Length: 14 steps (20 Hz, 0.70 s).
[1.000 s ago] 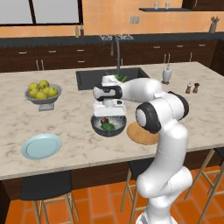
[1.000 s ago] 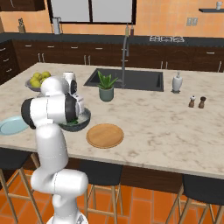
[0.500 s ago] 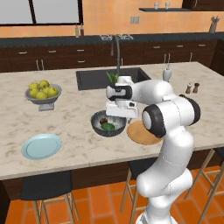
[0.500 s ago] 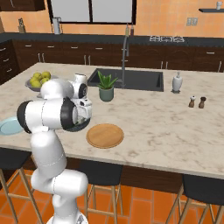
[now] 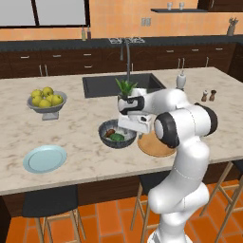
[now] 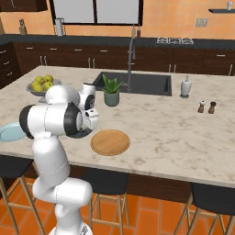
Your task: Pick the chicken drumstick and broccoli from their plates and place them in the bowl. Then put the bowl in the fridge.
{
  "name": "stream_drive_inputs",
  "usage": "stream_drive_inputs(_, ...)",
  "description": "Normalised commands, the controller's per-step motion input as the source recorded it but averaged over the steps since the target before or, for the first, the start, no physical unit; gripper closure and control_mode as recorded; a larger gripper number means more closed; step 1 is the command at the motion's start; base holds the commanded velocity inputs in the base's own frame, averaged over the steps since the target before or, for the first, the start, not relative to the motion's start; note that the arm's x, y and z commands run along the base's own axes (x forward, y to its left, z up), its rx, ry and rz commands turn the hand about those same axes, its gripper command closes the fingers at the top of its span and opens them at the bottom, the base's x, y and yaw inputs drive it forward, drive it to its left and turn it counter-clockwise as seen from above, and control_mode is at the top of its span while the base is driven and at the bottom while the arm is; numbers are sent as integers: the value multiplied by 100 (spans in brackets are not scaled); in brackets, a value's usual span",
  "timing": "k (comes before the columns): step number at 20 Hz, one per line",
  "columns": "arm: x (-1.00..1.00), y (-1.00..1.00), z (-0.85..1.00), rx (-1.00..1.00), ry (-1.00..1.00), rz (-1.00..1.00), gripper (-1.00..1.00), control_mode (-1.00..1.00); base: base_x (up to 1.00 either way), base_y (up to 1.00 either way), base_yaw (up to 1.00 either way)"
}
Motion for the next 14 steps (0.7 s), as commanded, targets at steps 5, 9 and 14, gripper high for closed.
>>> stream_drive_inputs(5,16,0,-21,0,0,-4,-100,-100,0,0,0)
stream_drive_inputs(9,19,8,-43,-1,0,-4,100,-100,0,0,0)
stream_drive_inputs(14,48,17,-45,-2,1,-3,100,-100,0,0,0)
